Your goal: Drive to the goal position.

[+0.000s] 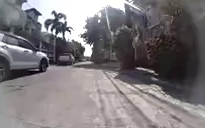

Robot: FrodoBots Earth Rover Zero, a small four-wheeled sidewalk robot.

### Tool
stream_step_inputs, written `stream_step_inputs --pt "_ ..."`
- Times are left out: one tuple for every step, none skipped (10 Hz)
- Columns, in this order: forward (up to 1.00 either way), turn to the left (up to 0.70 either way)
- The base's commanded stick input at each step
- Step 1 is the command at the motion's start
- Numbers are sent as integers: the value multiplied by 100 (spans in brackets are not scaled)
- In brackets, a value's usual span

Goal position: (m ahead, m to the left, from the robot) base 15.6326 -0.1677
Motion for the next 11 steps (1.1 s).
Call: stream_step_inputs --pt "100 0" --pt "100 0" --pt "100 0" --pt "100 0" --pt "100 0" --pt "100 0" --pt "100 0" --pt "100 0" --pt "100 0" --pt "100 0" --pt "100 0"
